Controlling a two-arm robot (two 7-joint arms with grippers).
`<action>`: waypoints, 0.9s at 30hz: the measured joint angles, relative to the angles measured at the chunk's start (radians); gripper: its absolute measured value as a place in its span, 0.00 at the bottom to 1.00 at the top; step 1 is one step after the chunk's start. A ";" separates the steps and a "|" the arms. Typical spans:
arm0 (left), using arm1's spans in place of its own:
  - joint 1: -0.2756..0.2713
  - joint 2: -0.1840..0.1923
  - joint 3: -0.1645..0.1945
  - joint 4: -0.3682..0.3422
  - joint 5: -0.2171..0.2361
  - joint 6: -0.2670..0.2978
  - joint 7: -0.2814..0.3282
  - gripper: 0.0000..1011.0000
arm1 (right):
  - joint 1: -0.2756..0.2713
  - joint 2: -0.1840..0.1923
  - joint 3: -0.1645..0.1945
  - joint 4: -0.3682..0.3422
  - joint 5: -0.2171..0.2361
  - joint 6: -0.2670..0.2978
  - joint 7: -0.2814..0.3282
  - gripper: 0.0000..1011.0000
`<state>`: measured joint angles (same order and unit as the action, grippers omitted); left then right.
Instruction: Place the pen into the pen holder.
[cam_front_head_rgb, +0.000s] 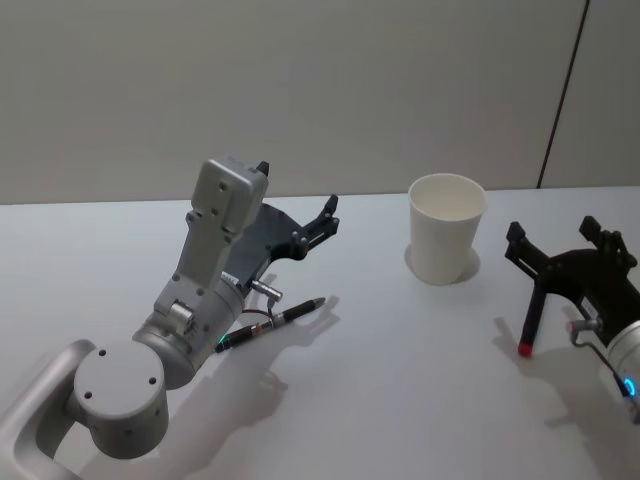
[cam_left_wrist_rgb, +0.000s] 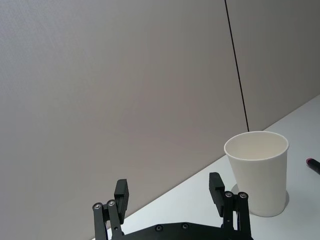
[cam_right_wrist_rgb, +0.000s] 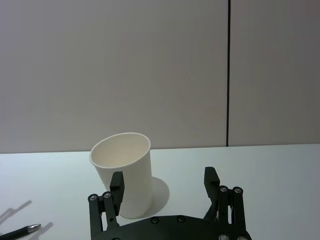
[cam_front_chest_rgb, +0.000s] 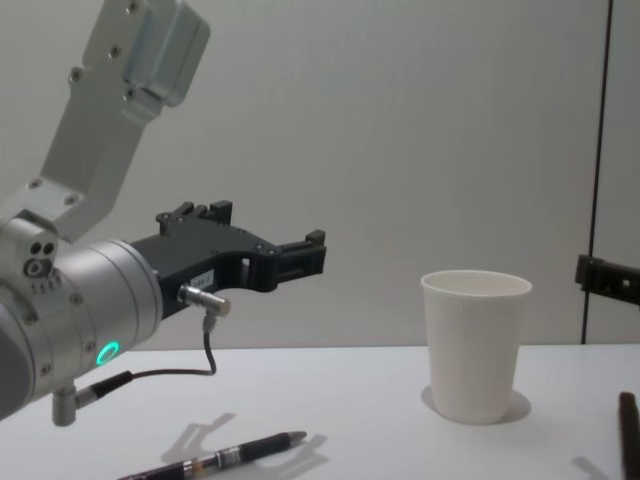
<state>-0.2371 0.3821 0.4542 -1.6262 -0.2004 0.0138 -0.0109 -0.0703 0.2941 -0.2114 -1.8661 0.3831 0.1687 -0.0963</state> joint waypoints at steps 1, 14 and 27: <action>0.000 0.000 0.000 0.000 0.000 0.000 0.000 0.99 | 0.002 -0.003 0.000 0.001 0.000 0.005 -0.005 0.99; 0.000 0.000 0.000 0.000 0.000 0.000 0.000 0.99 | 0.052 -0.050 -0.006 0.044 -0.033 0.101 -0.064 0.99; 0.000 0.000 0.000 0.000 0.000 0.000 0.000 0.99 | 0.100 -0.089 -0.021 0.107 -0.095 0.204 -0.074 0.99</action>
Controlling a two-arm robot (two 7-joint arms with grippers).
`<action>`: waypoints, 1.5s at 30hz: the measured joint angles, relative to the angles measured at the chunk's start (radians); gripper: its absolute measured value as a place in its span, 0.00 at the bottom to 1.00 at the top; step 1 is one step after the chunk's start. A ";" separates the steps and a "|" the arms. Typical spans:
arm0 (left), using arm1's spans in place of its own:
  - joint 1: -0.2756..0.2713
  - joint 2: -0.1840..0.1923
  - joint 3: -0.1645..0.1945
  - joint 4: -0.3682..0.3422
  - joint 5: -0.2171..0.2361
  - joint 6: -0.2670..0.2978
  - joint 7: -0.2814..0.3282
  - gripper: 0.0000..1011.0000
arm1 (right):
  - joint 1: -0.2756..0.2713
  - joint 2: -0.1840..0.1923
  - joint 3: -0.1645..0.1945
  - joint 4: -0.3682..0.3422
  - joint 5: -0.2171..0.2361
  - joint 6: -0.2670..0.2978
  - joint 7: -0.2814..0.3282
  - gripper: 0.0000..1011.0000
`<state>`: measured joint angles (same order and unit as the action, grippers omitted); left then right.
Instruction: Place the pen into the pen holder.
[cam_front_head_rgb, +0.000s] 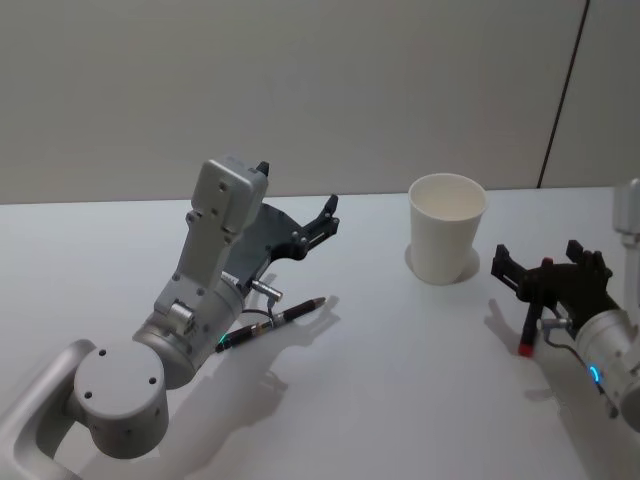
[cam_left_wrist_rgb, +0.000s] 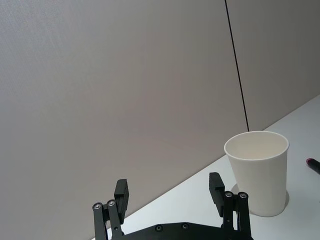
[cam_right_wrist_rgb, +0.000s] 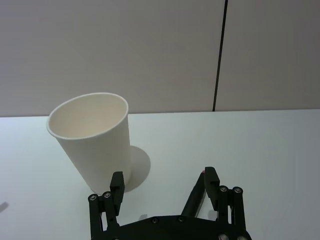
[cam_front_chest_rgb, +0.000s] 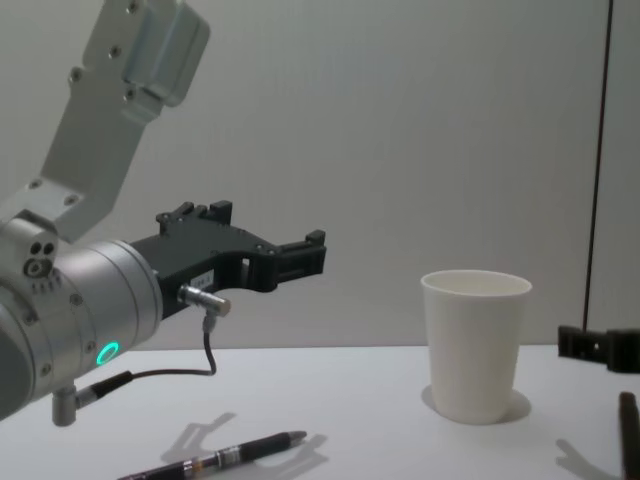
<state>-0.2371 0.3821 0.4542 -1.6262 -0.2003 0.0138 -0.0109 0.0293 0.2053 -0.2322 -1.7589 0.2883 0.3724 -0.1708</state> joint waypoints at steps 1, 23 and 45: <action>0.000 0.000 0.000 0.000 0.000 0.000 0.000 0.99 | 0.000 0.000 0.000 0.000 0.000 0.000 0.000 0.99; 0.000 0.000 0.000 0.000 0.000 0.000 0.000 0.99 | 0.007 -0.038 0.000 0.078 -0.014 0.049 -0.052 0.99; 0.000 0.000 0.000 0.000 0.000 0.000 0.000 0.99 | -0.002 -0.067 -0.002 0.116 -0.028 0.033 -0.069 0.99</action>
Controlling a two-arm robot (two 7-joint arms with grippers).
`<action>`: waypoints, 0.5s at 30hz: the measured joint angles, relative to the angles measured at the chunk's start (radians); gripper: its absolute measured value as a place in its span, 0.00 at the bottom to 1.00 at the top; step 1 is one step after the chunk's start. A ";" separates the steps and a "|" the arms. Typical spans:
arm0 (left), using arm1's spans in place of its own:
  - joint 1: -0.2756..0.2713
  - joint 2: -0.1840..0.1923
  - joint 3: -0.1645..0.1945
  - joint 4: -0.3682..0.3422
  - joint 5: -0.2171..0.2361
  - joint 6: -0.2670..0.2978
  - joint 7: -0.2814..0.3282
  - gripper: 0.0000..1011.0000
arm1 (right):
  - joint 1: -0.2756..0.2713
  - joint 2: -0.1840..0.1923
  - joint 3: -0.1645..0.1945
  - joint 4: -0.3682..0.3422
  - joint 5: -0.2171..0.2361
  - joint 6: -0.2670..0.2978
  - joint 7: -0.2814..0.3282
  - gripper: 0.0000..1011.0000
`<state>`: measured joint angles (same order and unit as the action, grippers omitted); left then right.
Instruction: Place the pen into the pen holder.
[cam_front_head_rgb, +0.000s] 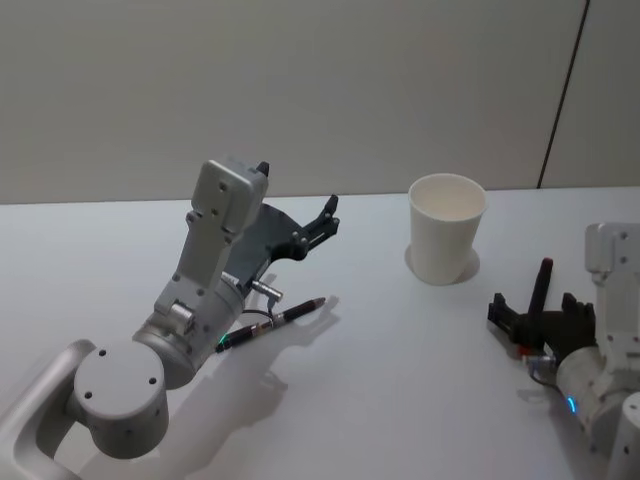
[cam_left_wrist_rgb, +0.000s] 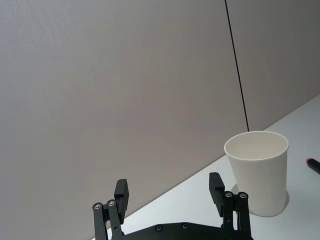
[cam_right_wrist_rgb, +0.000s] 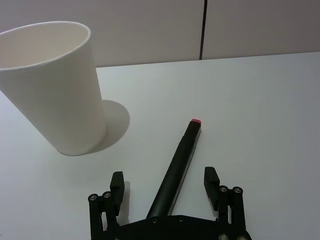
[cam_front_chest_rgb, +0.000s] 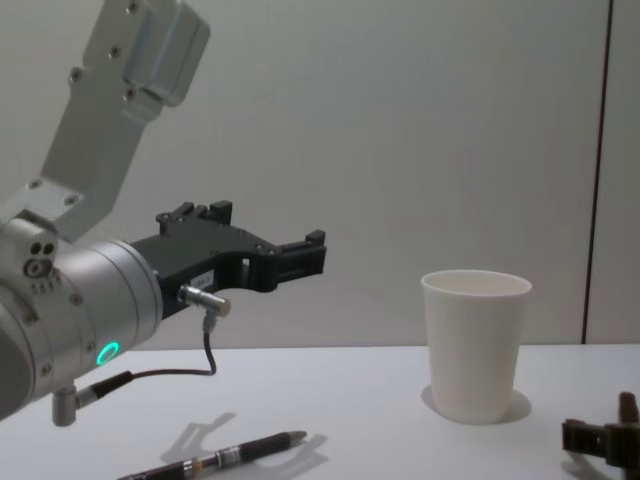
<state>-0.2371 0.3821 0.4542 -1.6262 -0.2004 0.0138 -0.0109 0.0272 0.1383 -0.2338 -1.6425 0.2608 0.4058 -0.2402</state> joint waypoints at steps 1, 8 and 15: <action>0.000 0.000 0.000 0.000 0.000 0.000 0.000 0.99 | 0.001 -0.002 0.000 0.003 -0.002 -0.001 0.000 0.99; 0.000 0.000 0.000 0.000 0.000 0.000 0.000 0.99 | 0.003 -0.011 0.000 0.009 -0.009 -0.007 -0.009 0.99; 0.000 0.000 0.000 0.000 0.000 0.000 0.000 0.99 | 0.003 -0.019 0.002 0.011 -0.017 -0.013 -0.026 0.99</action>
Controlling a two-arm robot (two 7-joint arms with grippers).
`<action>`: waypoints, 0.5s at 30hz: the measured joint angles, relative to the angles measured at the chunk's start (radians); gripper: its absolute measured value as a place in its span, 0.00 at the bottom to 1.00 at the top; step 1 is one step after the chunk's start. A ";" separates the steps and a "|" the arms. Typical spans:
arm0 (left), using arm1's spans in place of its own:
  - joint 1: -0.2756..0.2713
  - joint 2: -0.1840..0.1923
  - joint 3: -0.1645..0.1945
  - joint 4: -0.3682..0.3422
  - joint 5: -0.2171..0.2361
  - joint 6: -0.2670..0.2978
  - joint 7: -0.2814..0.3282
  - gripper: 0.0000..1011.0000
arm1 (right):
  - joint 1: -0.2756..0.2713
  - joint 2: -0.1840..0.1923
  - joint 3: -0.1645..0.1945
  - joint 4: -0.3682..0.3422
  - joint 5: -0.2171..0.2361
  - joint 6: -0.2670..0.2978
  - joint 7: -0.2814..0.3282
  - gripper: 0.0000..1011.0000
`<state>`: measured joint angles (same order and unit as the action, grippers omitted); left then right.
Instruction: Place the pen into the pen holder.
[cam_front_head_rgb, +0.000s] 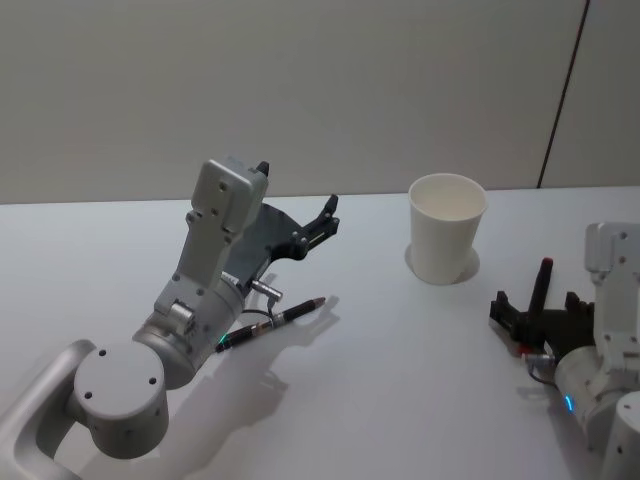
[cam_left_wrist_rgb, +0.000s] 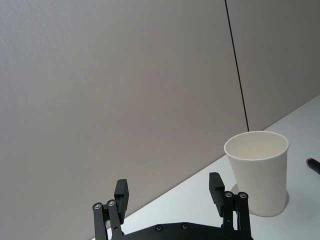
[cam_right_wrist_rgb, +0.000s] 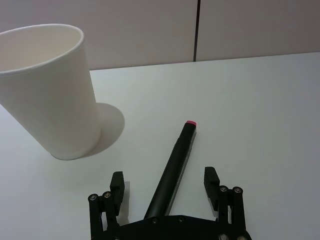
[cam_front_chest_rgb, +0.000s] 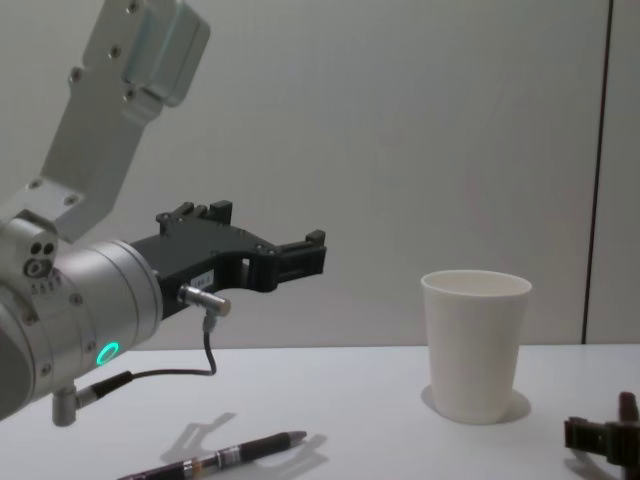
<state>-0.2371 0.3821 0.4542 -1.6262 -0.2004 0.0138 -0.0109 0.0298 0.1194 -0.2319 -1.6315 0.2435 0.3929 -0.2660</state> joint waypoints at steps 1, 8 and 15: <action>0.000 0.000 0.000 0.000 0.000 0.000 0.000 0.99 | 0.000 -0.001 0.000 0.000 0.000 -0.001 -0.001 0.99; 0.000 0.000 0.000 0.000 0.000 0.000 0.000 0.99 | -0.001 -0.004 0.001 0.001 -0.004 -0.003 -0.009 0.92; 0.000 0.000 0.000 0.000 0.000 0.000 0.000 0.99 | -0.001 -0.006 0.002 0.001 -0.007 -0.005 -0.013 0.76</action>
<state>-0.2371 0.3821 0.4542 -1.6262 -0.2004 0.0138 -0.0109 0.0285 0.1134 -0.2300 -1.6302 0.2368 0.3882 -0.2791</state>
